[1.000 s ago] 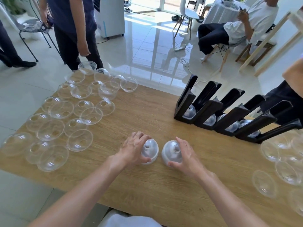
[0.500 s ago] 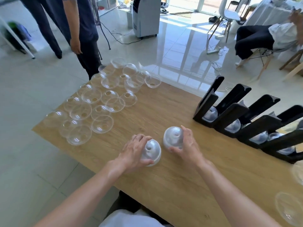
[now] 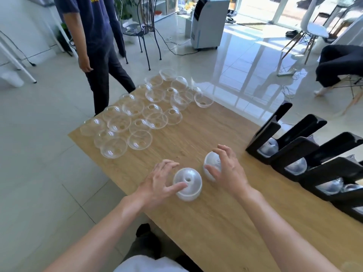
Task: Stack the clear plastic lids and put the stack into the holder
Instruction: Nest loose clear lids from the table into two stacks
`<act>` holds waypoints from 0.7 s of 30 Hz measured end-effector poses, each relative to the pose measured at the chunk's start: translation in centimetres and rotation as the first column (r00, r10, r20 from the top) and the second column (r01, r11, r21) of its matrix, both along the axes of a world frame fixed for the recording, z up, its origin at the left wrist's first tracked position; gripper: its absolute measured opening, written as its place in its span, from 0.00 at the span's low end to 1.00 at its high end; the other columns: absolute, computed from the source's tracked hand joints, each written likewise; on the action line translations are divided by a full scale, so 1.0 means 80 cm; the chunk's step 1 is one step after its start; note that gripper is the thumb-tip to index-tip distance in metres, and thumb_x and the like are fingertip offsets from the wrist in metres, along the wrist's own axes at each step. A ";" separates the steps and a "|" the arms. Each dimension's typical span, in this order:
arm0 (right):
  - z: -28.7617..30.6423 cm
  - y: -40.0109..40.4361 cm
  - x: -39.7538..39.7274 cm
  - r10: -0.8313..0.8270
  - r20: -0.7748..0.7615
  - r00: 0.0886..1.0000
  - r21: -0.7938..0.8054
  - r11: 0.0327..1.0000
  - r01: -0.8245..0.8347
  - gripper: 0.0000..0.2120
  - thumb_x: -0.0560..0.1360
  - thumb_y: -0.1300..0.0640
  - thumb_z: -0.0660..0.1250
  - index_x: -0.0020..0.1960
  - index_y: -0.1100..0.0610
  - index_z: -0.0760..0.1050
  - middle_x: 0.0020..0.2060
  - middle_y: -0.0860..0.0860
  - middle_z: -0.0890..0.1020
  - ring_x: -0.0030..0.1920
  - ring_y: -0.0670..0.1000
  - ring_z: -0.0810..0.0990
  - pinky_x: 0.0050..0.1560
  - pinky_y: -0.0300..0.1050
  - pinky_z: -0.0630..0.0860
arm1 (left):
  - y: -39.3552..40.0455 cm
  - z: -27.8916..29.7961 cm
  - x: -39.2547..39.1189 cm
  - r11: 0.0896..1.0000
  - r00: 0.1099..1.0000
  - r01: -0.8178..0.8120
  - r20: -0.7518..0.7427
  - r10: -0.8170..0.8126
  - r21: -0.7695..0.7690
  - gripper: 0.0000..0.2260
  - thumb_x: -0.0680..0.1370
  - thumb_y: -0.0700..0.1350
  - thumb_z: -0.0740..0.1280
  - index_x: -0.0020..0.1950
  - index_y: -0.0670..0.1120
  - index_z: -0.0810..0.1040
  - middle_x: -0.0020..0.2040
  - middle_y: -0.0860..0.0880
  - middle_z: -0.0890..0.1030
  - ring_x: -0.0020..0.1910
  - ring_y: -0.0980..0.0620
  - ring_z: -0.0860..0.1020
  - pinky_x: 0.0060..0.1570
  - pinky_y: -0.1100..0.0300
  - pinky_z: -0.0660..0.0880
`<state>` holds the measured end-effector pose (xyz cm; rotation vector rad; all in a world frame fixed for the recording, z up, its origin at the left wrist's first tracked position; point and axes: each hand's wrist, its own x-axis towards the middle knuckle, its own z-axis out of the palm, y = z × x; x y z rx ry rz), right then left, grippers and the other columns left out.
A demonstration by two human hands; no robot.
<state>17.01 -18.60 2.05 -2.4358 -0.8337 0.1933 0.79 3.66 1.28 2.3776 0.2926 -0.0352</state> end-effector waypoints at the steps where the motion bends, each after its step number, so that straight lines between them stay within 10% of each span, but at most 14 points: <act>1: 0.005 0.011 -0.002 0.036 0.010 0.999 -0.018 0.999 -0.036 0.27 0.78 0.47 0.72 0.73 0.56 0.71 0.74 0.53 0.68 0.75 0.55 0.68 0.71 0.54 0.71 | 0.009 0.002 -0.002 1.000 1.000 -0.019 0.003 0.019 -0.005 0.35 0.72 0.78 0.60 0.73 0.59 0.69 0.66 0.66 0.66 0.66 0.62 0.67 0.66 0.54 0.71; 21: -0.009 0.279 -0.066 0.286 0.081 0.955 -0.284 0.925 -0.253 0.21 0.79 0.49 0.69 0.70 0.53 0.76 0.66 0.49 0.75 0.66 0.53 0.70 0.67 0.49 0.68 | 0.248 -0.027 -0.066 0.878 0.988 -0.134 0.128 0.084 0.460 0.19 0.69 0.50 0.81 0.57 0.46 0.82 0.52 0.50 0.80 0.51 0.47 0.79 0.54 0.51 0.75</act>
